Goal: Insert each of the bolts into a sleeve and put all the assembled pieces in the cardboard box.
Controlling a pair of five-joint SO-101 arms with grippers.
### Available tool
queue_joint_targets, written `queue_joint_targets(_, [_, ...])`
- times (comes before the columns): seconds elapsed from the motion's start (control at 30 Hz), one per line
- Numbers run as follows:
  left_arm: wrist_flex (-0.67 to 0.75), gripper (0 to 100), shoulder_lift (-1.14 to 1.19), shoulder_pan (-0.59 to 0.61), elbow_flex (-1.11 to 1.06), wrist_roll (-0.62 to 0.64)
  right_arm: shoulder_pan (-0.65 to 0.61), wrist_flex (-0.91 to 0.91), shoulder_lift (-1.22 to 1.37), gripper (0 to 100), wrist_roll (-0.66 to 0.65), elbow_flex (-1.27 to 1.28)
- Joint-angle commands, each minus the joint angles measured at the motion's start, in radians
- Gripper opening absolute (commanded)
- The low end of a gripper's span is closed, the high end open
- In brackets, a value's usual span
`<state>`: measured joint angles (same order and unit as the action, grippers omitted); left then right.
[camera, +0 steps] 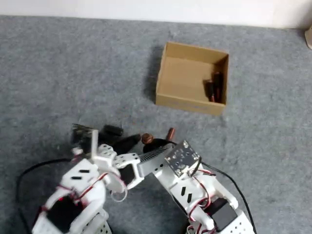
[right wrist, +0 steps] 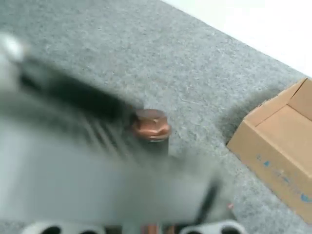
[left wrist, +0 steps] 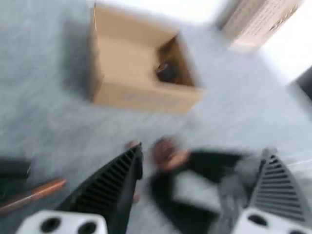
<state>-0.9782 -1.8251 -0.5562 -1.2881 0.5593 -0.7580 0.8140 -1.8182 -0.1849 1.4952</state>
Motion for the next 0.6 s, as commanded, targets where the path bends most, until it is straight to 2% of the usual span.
queue_joint_targets(0.0, [-0.005,35,0.001,0.096,0.139,-0.026,0.013,-0.001,-0.008,0.5,-0.012,-0.01])
queue_joint_targets(0.27, [-0.038,35,0.001,0.392,0.116,-0.018,0.015,-0.002,-0.008,0.5,-0.012,-0.008])
queue_joint_targets(0.37, [-0.041,35,0.001,0.429,0.07,-0.02,0.015,-0.002,-0.008,0.5,-0.012,-0.008])
queue_joint_targets(0.47, [-0.021,28,0.001,0.415,0.015,-0.032,0.022,-0.002,-0.008,0.5,-0.012,-0.008])
queue_joint_targets(0.57, [0.043,19,0.001,0.42,-0.039,-0.178,0.062,-0.019,-0.008,0.5,-0.012,-0.008])
